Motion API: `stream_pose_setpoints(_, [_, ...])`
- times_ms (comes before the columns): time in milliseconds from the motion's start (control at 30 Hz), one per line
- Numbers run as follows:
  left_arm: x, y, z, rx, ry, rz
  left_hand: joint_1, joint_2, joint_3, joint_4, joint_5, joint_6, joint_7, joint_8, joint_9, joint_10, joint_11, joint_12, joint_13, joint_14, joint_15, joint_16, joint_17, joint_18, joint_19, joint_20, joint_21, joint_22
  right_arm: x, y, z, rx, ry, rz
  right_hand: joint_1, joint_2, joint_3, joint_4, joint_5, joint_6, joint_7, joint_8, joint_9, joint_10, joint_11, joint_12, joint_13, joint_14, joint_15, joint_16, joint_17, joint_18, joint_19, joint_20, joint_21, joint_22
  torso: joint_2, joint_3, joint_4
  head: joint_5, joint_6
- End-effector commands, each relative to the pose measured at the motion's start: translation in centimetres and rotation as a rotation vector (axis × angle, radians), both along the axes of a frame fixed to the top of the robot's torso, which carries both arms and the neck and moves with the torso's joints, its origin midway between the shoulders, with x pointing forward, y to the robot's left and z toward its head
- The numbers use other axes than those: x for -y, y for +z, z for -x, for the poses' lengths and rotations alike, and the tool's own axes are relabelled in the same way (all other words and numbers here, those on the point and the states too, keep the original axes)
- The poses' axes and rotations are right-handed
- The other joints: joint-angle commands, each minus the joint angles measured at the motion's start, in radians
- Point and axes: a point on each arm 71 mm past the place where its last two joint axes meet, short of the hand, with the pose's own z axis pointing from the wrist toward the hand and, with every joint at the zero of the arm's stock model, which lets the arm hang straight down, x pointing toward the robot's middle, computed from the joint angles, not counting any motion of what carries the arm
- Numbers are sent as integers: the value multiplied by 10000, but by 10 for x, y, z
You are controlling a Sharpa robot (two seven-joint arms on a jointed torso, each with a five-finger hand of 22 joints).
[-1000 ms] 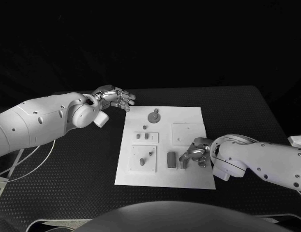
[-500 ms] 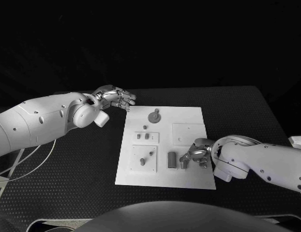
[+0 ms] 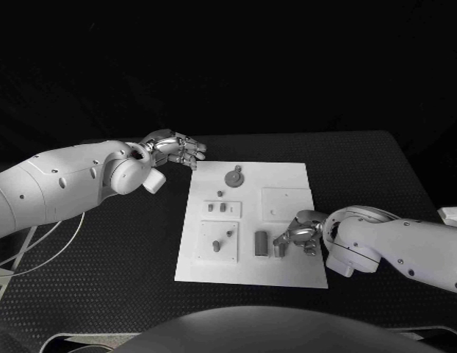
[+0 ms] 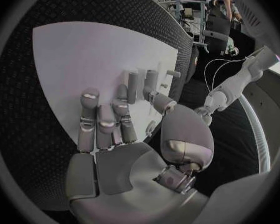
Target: Assemble the parts on the task board
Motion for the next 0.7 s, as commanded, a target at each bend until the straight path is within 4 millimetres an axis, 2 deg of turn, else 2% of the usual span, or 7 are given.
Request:
stream_pose_setpoints(33, [2,1,0,43,-82,49,-33,-89,13,63,-5,-76,-14,67,-13,-91,-6,-27,-16,-8,44,-54,19,214,-5,15,-45,14,-1,1,0,109,200,-25,-18,-112,10,64,-17,23,23,60,10,33,4,-44,10,-1,-101,-45,14,270,-18,-59,-33,69,1,-5,6,9,2])
stream_pose_setpoints(267, [1,1,0,40,-68,42,-31,-91,14,62,-5,-76,-14,68,-14,-91,-6,-27,-16,-8,44,-56,21,214,-5,15,-46,15,0,3,0,170,186,-7,-25,-114,15,86,-16,30,20,65,14,37,2,-43,11,2,-102,-44,16,270,-14,-62,-31,71,2,-12,1,14,2])
stream_pose_setpoints(700, [1,1,0,38,-69,41,-29,-93,14,63,-6,-77,-14,71,-15,-91,-6,-26,-16,-7,44,-60,27,214,-5,16,-48,17,-4,6,2,74,411,-87,-25,-94,33,141,-16,79,2,97,32,68,-15,-29,18,25,-113,-33,23,270,13,-76,-15,78,1,-1,-2,41,2])
